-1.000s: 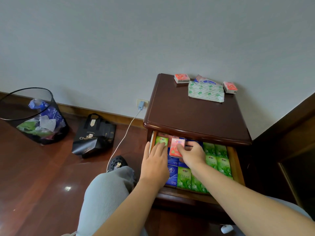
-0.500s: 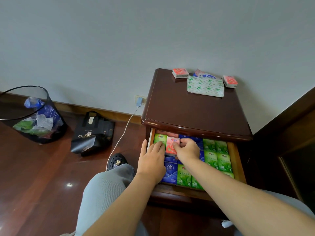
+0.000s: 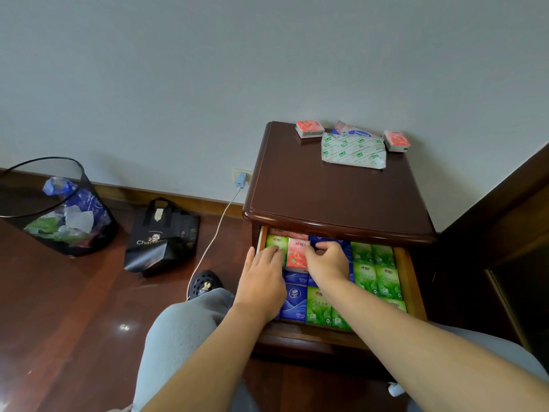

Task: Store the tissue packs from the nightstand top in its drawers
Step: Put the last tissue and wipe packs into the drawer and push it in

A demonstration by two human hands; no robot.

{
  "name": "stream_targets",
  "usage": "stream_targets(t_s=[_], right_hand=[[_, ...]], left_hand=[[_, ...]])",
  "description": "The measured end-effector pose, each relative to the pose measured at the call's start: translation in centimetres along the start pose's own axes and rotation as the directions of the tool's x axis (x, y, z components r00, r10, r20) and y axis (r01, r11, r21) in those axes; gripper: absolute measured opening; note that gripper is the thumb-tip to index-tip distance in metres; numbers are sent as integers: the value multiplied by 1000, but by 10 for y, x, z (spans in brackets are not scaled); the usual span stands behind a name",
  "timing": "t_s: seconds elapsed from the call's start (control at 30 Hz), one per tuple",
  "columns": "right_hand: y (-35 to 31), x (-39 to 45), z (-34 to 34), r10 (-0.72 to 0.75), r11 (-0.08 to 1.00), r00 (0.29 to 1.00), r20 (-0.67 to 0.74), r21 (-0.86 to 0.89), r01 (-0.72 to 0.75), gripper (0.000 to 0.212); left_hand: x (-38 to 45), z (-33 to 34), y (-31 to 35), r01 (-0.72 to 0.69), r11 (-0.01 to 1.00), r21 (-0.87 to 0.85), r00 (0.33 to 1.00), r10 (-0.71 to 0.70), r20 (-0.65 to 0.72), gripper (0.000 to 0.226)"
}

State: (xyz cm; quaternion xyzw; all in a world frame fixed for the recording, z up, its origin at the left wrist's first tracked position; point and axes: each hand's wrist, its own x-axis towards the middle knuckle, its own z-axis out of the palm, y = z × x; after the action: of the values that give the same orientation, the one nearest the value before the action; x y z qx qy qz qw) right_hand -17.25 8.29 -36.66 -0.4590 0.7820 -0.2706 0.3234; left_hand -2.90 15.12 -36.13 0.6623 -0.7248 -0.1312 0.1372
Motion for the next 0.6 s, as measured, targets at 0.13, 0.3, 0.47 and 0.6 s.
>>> stream_targets(t_s=[0.13, 0.3, 0.47, 0.6], right_hand=[[6, -16, -36, -75, 997, 996, 52, -16, 76, 36], [-8, -1, -97, -406, 911, 913, -35, 57, 407, 49], [-17, 55, -143, -479, 866, 846, -237, 34, 500, 10], [1, 96, -147, -555, 832, 807, -203, -148, 535, 32]], left_hand=[[8, -17, 12, 12, 1000, -25, 943, -19, -332, 14], [48, -41, 42, -42, 999, -16, 890, 30, -456, 8], [94, -34, 70, 18, 992, 122, 984, 4, -176, 56], [127, -20, 77, 102, 983, 154, 993, -109, 38, 76]])
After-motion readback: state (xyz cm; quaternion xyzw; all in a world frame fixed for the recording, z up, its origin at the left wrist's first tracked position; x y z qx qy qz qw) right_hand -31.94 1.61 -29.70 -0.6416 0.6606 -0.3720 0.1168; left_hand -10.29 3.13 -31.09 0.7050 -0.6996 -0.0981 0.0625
